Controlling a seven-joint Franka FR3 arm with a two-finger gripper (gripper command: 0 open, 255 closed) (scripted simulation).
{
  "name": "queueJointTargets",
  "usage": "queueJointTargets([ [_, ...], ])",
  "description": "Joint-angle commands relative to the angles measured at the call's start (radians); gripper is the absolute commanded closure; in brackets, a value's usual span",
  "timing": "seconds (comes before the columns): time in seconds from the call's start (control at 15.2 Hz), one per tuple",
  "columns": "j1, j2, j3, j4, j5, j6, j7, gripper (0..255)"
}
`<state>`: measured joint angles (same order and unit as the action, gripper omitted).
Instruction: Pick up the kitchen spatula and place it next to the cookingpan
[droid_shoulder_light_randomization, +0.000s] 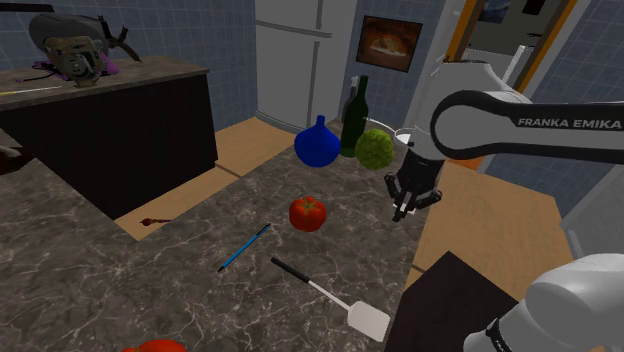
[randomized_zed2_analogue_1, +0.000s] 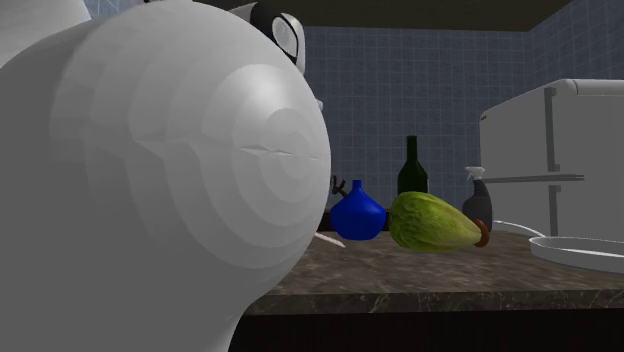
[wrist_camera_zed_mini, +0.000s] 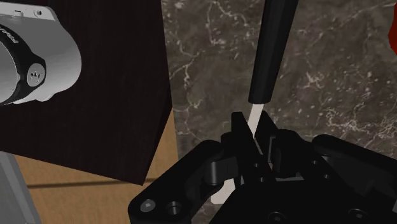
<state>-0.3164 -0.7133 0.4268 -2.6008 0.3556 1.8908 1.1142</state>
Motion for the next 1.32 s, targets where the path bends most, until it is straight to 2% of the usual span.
queueJointTargets([
  [0.0,0.0,-0.012,-0.008,0.017,-0.005,-0.03,0.002,255],
  [0.59,-0.136,0.147,-0.151,0.095,-0.141,0.021,-0.189,255],
  [1.25,-0.254,0.397,-0.276,0.293,-0.255,0.055,-0.359,255],
])
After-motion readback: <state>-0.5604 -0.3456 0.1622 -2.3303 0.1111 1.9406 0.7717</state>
